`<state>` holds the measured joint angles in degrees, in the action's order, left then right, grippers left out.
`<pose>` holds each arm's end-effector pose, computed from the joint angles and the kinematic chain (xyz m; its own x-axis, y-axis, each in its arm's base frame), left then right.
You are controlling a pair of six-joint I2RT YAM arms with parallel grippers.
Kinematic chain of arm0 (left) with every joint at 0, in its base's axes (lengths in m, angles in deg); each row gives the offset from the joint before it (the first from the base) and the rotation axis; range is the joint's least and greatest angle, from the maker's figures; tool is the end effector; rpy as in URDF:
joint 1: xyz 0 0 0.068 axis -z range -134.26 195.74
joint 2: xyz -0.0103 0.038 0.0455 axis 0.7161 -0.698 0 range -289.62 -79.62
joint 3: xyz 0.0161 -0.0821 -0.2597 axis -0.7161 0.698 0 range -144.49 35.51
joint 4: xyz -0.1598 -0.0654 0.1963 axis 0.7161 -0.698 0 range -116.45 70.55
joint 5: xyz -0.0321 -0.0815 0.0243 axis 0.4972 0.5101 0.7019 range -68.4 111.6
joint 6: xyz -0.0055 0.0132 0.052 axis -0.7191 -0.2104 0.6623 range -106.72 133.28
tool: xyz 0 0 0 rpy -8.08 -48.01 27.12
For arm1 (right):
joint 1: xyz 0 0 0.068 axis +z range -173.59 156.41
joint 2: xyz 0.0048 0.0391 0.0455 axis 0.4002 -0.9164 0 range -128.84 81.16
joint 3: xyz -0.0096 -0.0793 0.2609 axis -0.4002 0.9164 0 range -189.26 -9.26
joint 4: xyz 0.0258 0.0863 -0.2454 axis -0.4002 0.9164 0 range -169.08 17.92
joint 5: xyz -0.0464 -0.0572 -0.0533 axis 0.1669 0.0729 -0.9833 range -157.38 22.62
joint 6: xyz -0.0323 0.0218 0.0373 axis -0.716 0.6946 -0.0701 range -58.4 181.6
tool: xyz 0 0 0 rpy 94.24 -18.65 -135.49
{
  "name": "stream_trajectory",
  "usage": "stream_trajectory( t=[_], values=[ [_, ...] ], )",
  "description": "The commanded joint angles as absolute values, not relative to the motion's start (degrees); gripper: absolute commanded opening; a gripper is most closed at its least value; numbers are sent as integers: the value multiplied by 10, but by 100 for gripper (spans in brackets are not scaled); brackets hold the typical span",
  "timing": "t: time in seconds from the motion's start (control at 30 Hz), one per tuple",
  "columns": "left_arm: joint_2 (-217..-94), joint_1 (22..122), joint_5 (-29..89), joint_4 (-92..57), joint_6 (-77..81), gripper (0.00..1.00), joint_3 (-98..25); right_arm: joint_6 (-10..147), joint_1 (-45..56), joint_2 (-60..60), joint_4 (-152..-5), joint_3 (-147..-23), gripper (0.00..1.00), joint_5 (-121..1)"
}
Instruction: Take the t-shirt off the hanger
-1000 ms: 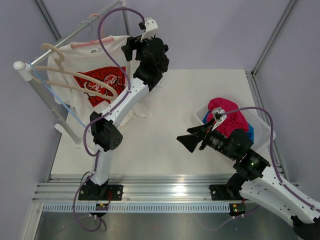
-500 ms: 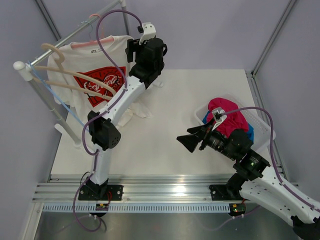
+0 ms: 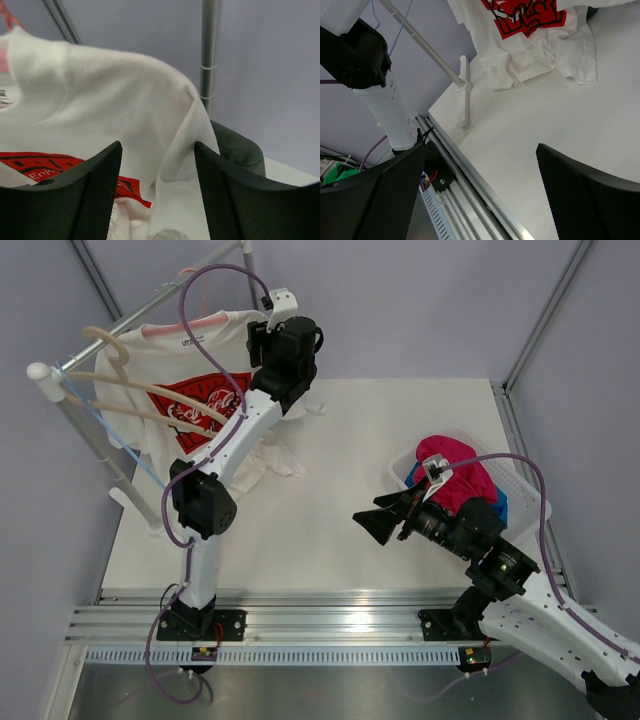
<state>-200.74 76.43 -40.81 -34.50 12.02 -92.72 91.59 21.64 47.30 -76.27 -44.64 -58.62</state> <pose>0.4303 -0.2188 0.4169 -0.1075 0.0519 -0.9928 -0.5208 0.8477 0.1007 0.1042 0.1127 0.3246 -0.4181 0.2800 -0.8642 -0.6927 0.5172 0.5027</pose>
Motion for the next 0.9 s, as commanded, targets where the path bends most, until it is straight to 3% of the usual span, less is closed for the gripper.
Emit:
stream_trajectory(
  t=[0.0,0.13,0.17,0.23,0.6,0.87],
  values=[
    [-1963,755,-363,-334,78,57,-898,916,221,477,-782,-464,99,-569],
    [-1950,754,-347,-335,71,28,-879,915,221,477,-782,-464,99,-573],
    [-1945,754,-344,-337,63,15,-870,914,221,477,-782,-464,99,-574],
    [-1918,756,-346,-342,48,0,-833,913,221,476,-780,-465,99,-574],
    [-1735,771,-308,-393,-43,0,-632,903,221,460,-768,-471,99,-624],
    [-1657,771,-261,-478,-54,0,-615,897,221,420,-772,-478,100,-634]
  ],
)
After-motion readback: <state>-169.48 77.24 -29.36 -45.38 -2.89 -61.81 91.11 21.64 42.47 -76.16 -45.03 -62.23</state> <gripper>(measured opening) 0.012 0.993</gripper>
